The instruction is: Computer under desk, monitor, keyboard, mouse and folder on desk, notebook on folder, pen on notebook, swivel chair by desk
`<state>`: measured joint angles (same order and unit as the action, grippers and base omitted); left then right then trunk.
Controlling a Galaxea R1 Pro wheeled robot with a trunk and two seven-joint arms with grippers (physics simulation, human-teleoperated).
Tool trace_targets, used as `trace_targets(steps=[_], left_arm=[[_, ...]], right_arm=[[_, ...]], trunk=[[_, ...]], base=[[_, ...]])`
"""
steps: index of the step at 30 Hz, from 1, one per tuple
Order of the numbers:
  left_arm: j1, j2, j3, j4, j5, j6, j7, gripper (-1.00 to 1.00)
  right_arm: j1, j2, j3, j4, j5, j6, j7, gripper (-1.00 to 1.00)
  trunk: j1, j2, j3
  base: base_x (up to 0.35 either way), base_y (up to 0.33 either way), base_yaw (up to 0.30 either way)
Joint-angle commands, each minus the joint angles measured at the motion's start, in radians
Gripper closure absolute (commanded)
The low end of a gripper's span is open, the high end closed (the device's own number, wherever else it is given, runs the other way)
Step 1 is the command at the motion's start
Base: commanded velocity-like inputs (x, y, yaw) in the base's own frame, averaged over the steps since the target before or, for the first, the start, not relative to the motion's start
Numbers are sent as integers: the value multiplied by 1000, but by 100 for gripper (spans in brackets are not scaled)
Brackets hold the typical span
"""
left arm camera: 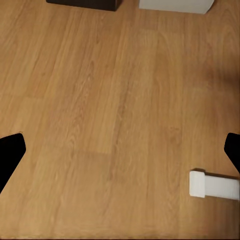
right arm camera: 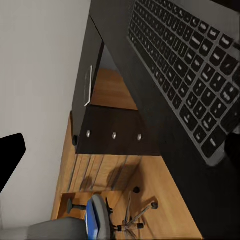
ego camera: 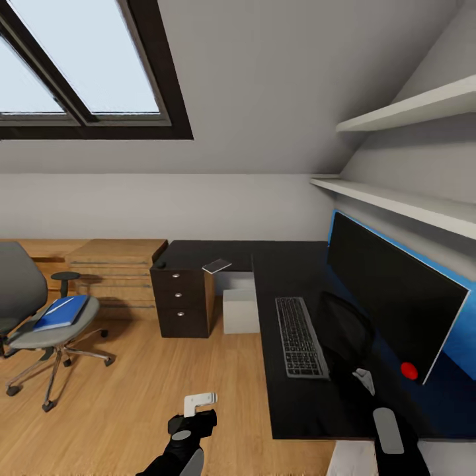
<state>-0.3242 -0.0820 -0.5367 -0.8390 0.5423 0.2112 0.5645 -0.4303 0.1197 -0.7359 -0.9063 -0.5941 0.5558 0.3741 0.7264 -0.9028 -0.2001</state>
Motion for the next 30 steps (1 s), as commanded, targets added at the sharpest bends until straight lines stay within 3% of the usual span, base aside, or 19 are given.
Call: trace_targets(steps=[1, 18, 23, 24, 30], left_arm=[[-1, 1, -3, -2, 5, 4, 8, -100], [-1, 1, -2, 0, 5, 4, 7, -100], [-1, 1, -2, 0, 7, 4, 6, -100], [-1, 1, -2, 0, 8, 4, 5, -100], [-1, 1, 1, 1, 8, 4, 5, -100]], right_arm=[[-1, 1, -5, -1, -3, 9, 2, -100], [-1, 1, 2, 0, -3, 8, 2, -100], [-1, 1, 43, 1, -3, 7, 2, -100], [-1, 1, 67, 2, -3, 6, 2, -100], [-1, 0, 130, 21, -1, 4, 1, -100]], trunk=[[0, -1, -2], [0, -1, -2], [0, -1, -2], [0, -1, -2], [0, -1, -2]], base=[[-330, -82, 0], [-331, -55, 0], [-333, -3, 0], [-334, -1, 0], [-334, 0, 0]])
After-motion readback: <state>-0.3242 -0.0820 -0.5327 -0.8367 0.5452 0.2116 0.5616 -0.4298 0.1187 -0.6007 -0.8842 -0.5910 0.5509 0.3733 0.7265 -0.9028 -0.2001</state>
